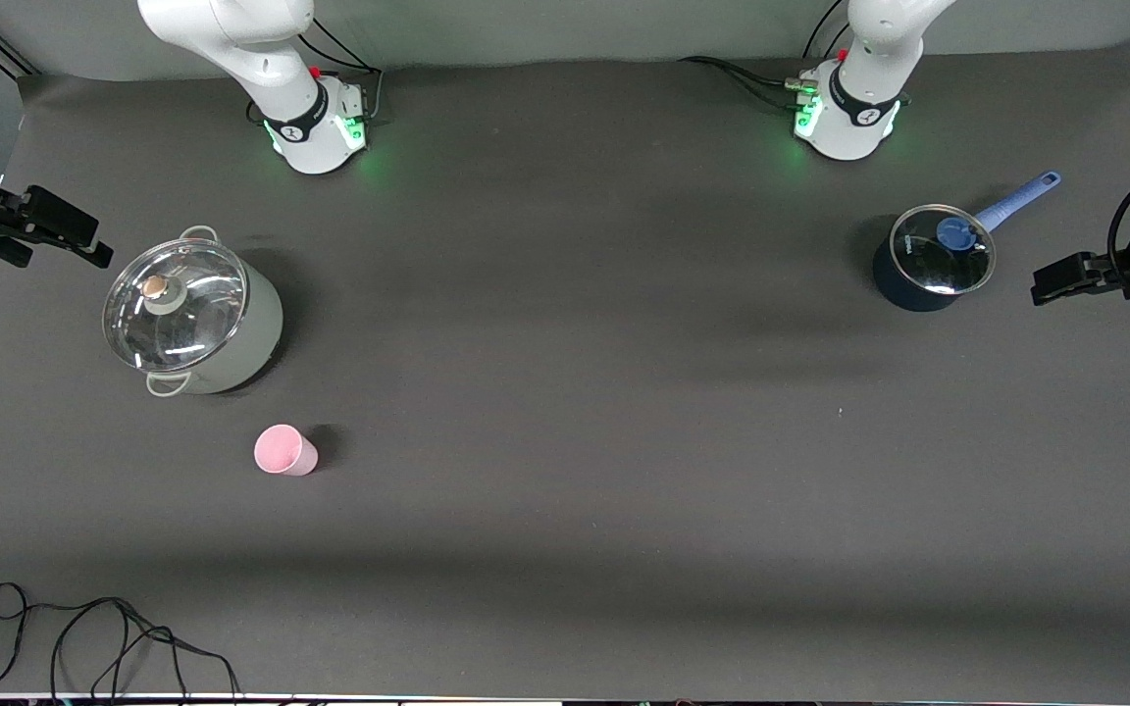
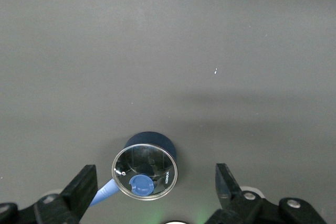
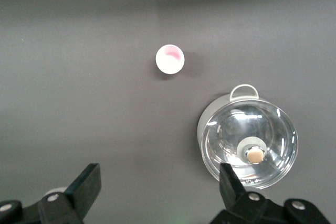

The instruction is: Transfer pink cup from left to right arm

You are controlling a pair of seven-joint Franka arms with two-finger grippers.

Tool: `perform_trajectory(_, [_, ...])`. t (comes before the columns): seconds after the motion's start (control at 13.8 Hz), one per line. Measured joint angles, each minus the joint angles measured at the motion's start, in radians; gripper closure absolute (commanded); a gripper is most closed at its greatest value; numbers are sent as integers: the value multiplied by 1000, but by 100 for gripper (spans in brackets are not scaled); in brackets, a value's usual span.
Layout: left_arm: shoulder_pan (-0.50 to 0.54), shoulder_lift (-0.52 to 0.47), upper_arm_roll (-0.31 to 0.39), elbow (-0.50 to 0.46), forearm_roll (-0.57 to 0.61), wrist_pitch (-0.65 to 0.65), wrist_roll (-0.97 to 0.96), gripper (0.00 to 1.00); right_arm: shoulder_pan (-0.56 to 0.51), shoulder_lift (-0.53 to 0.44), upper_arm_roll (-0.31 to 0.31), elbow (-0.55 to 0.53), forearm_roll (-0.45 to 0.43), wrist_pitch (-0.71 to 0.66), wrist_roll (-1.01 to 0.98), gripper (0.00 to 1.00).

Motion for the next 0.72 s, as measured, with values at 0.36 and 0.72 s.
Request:
perform_trajectory(0.36, [-481,-32,457,0,-30,4,3,1,-4,49,-2,1,-12,0,0,0])
perform_trajectory(0.72, [-562,-35,529,-5,-79,23,37,0,-4,49,-3,3,-12,3,0,0])
